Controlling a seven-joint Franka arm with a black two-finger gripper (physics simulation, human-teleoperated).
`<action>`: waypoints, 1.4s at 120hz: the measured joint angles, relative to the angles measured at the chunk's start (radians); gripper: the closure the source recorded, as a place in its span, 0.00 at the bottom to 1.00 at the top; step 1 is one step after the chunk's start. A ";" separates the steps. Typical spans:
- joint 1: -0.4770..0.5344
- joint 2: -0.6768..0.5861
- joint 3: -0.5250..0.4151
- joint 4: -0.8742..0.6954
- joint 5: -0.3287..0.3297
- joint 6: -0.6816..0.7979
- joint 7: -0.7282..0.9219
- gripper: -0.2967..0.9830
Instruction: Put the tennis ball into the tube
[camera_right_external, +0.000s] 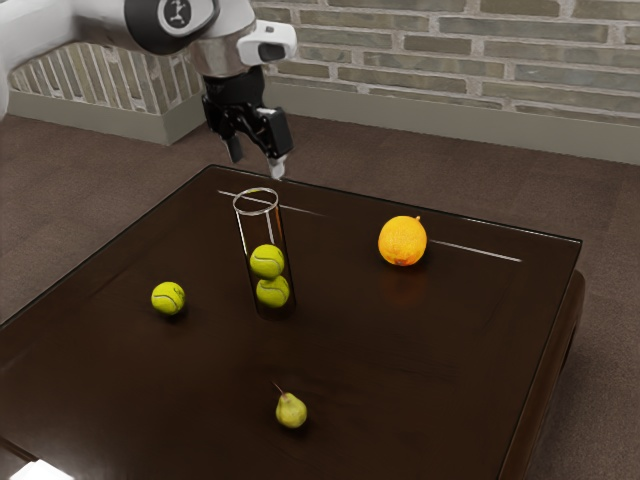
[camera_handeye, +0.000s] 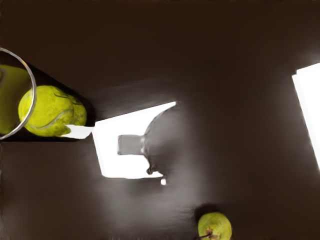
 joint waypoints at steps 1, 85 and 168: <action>0.003 0.000 0.000 0.000 0.000 0.000 0.001 0.25; 0.280 0.115 0.087 -0.569 -0.084 0.465 0.047 0.25; 0.436 0.475 0.092 -0.308 -0.177 0.560 0.142 0.25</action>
